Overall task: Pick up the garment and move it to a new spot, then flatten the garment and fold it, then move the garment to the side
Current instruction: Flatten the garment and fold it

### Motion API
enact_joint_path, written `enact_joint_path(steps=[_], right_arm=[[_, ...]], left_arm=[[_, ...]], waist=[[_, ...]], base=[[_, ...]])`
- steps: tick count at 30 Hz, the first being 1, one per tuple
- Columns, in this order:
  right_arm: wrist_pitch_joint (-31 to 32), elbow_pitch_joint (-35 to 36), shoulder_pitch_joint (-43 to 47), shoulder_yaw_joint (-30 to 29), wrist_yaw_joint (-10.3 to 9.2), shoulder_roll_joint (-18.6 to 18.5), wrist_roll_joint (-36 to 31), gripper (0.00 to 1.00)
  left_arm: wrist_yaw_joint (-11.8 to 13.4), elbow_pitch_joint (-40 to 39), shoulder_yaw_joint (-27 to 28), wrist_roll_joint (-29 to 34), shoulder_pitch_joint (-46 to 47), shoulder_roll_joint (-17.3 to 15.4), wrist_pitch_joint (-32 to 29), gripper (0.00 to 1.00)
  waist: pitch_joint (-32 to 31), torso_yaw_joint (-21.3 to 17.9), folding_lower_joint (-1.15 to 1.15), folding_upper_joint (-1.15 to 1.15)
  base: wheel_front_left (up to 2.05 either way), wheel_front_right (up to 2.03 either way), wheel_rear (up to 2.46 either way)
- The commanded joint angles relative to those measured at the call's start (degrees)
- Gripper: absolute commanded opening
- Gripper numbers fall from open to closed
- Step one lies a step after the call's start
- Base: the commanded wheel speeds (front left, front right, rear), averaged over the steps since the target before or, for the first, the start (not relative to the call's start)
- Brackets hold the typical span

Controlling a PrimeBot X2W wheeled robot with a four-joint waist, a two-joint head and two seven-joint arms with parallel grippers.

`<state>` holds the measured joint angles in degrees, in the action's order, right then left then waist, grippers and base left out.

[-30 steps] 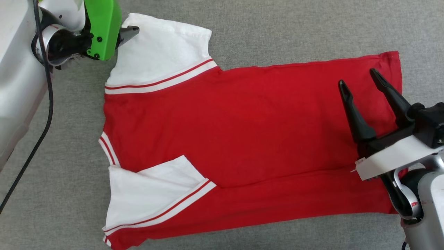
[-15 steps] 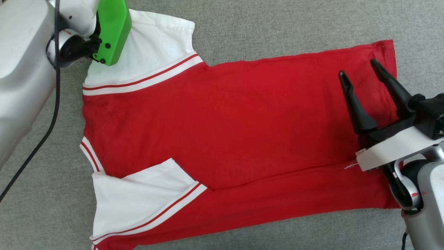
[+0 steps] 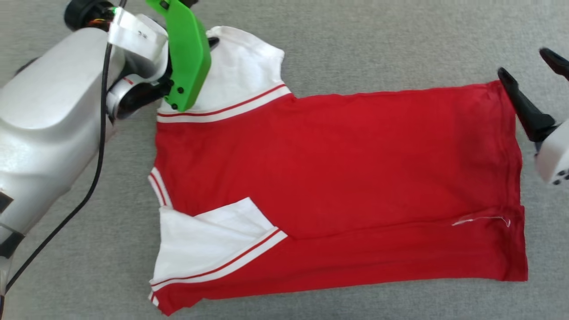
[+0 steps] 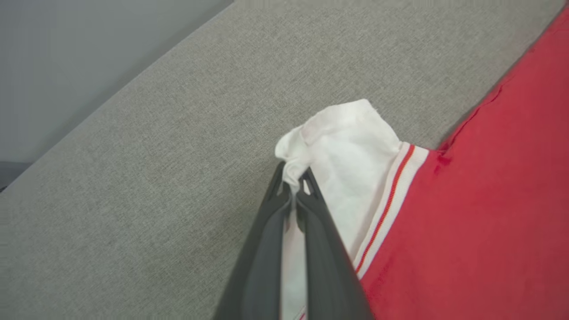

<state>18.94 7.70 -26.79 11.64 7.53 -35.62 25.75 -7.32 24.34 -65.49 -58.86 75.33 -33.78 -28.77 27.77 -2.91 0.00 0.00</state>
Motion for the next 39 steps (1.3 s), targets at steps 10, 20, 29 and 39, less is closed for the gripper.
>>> enact_joint_path(steps=[10,20,29,39], right_arm=[[23.9,-7.2,-6.7,4.4,-0.04,-9.7,14.9,1.00],[27.6,-20.6,-11.5,11.2,-0.04,-6.5,15.8,1.00],[19.7,-22.5,-10.6,16.2,-0.04,-6.3,18.2,0.00],[7.9,-19.9,-8.2,15.1,-0.04,-6.9,17.4,0.00]], left_arm=[[-0.2,-5.0,-3.3,1.1,-0.6,-0.2,5.0,0.00],[-0.2,-6.8,-4.6,2.0,2.0,0.3,7.4,0.00],[-0.2,-4.7,-5.9,0.7,0.8,-1.4,10.4,0.00],[0.1,-5.1,-6.3,0.0,-4.6,-4.7,15.3,0.00]], waist=[[-1.8,5.3,0.00,0.00],[2.3,8.1,0.00,0.00],[0.7,7.1,0.00,0.00],[-6.1,6.4,0.00,0.00]], base=[[0.00,0.00,0.00],[0.00,0.00,0.00],[0.00,0.00,0.00],[0.00,0.00,0.00]])
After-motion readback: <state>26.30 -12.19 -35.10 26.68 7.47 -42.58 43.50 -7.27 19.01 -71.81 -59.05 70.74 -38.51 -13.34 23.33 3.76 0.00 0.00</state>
